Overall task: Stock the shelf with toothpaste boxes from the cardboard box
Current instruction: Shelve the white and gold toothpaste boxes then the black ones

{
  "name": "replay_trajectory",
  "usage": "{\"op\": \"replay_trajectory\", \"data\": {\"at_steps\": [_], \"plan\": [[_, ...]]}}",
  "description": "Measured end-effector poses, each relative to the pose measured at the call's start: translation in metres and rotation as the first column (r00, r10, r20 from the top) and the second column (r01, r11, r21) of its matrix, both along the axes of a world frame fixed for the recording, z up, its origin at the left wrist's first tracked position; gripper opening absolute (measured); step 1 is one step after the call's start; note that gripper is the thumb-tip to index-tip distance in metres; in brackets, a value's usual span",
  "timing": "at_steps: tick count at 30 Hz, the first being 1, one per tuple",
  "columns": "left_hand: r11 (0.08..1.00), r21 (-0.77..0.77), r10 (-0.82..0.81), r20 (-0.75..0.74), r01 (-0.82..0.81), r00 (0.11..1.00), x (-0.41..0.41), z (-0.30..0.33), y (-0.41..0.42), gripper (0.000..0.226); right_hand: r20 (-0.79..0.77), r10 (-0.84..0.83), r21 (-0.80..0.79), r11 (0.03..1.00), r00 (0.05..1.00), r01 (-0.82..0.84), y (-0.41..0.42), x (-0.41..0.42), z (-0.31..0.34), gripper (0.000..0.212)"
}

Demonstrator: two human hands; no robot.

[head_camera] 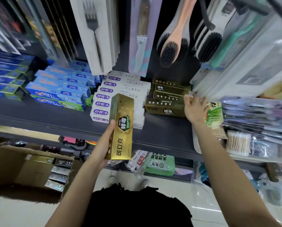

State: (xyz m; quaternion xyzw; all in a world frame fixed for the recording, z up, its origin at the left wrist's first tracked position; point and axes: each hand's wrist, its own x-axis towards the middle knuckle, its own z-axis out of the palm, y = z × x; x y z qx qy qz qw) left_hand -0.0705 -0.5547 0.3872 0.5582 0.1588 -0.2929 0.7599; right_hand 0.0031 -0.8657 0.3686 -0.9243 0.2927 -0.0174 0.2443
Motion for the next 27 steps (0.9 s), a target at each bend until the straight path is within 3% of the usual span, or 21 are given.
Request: {"op": "replay_trajectory", "data": {"at_steps": [2,4,6,8,11,14,17,19,21,23,24,26,27], "plan": [[1.000,0.026,-0.009,0.016,0.009,1.000,0.002,0.002,0.002,0.072,0.215,0.067,-0.190,0.981,0.974,-0.025,0.008,-0.009,-0.004,0.051],[1.000,0.019,-0.002,0.009,0.002,1.000,0.004,0.004,0.005,0.072,0.308,0.353,-0.383,0.896,0.884,-0.225,0.023,-0.018,-0.009,0.042],[1.000,-0.026,0.009,-0.020,-0.010,1.000,0.007,0.004,0.008,0.071,0.144,0.607,-0.471,0.737,0.782,-0.485,0.034,-0.021,-0.023,0.040],[0.998,-0.068,0.010,-0.029,-0.012,1.000,0.010,0.006,0.009,0.069,-0.103,0.649,-0.467,0.638,0.754,-0.612,0.037,-0.023,-0.036,0.054],[0.996,-0.093,0.003,-0.032,-0.006,0.999,0.014,0.005,0.011,0.059,-0.152,0.522,-0.524,0.677,0.839,-0.517,0.027,-0.024,-0.045,0.069],[0.995,-0.101,-0.019,-0.040,0.014,0.999,0.016,0.002,0.014,0.051,-0.100,0.471,-0.533,0.718,0.876,-0.447,0.023,-0.027,-0.036,0.061],[0.995,0.053,-0.085,-0.027,0.086,0.996,0.018,0.001,0.010,0.043,0.133,0.526,-0.351,0.818,0.840,-0.456,0.043,-0.039,-0.018,0.053],[0.953,0.217,-0.234,0.091,0.210,0.968,0.024,0.003,0.007,0.036,0.303,0.538,-0.189,0.843,0.786,-0.504,0.064,-0.054,0.005,0.059],[0.862,0.343,-0.458,0.214,0.373,0.863,0.034,0.004,0.004,0.047,0.235,0.736,-0.321,0.675,0.635,-0.664,0.082,-0.071,0.028,0.079],[0.692,0.499,-0.691,0.247,0.522,0.679,0.043,0.009,0.000,0.060,0.027,0.878,-0.399,0.448,0.478,-0.800,0.095,-0.085,0.040,0.100],[0.590,0.559,-0.787,0.235,0.583,0.571,0.046,0.011,-0.004,0.061,-0.038,0.892,-0.397,0.401,0.451,-0.826,0.097,-0.091,0.041,0.106],[0.427,0.611,-0.892,0.165,0.666,0.421,0.051,0.019,-0.017,0.061,-0.041,0.866,-0.333,0.459,0.499,-0.824,0.093,-0.101,0.040,0.104],[0.395,0.625,-0.905,0.136,0.674,0.403,0.053,0.024,-0.023,0.060,-0.008,0.837,-0.315,0.517,0.547,-0.796,0.088,-0.104,0.042,0.099]]}}
